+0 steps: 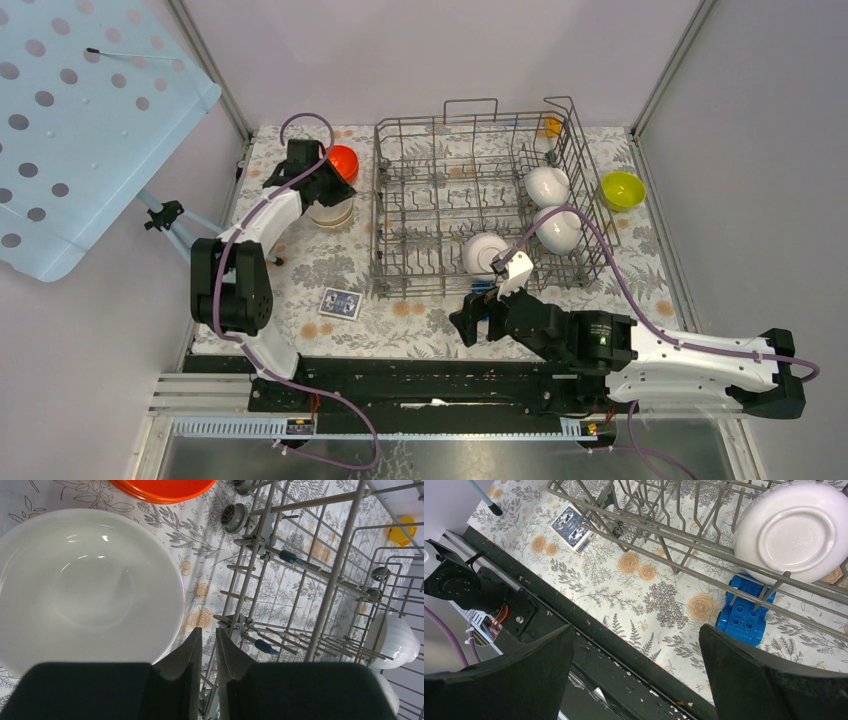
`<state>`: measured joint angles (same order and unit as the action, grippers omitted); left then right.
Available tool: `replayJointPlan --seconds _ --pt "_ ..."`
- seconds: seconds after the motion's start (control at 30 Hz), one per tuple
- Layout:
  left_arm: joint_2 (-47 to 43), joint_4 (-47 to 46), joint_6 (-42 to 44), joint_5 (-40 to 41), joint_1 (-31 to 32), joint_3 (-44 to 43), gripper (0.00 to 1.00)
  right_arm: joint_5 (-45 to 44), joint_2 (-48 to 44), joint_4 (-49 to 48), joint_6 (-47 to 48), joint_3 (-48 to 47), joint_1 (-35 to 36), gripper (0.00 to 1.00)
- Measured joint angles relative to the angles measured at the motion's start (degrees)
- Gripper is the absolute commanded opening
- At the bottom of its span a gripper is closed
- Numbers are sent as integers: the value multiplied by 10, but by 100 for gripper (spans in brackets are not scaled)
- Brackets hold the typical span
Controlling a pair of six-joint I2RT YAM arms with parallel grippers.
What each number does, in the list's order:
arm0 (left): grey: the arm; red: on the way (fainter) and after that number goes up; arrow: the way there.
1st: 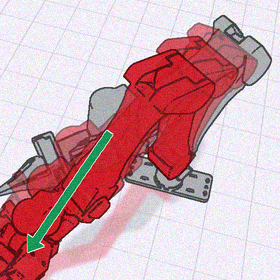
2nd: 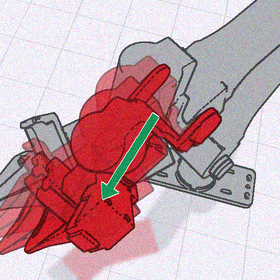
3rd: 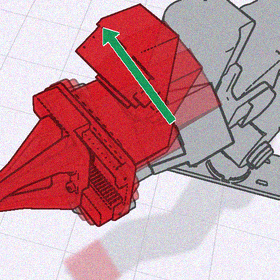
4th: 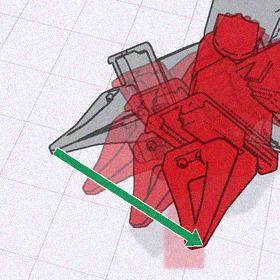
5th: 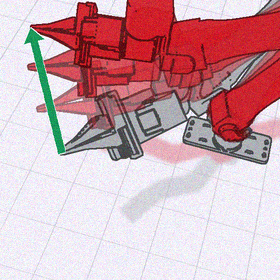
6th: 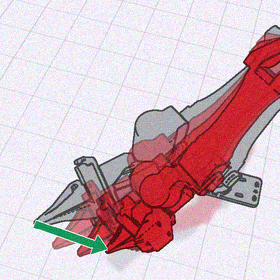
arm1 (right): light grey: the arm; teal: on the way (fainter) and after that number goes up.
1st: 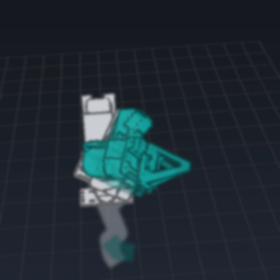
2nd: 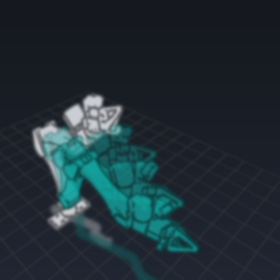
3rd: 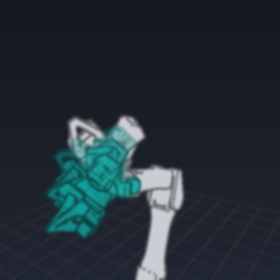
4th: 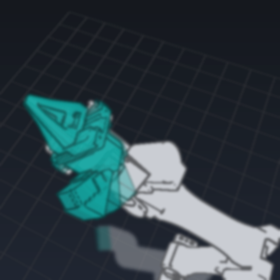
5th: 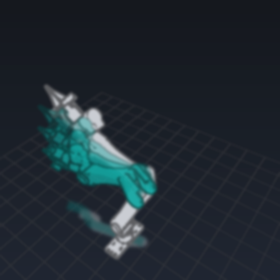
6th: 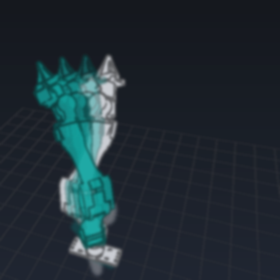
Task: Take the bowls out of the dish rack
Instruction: Adjust the dish rack at the center of the board.
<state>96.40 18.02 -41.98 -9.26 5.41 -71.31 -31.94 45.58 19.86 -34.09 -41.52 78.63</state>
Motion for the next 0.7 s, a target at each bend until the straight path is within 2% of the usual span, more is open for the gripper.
replayJointPlan --seconds 0.7 --pt "34 -5 4 1 0 0 16 0 5 0 7 0 0 100"
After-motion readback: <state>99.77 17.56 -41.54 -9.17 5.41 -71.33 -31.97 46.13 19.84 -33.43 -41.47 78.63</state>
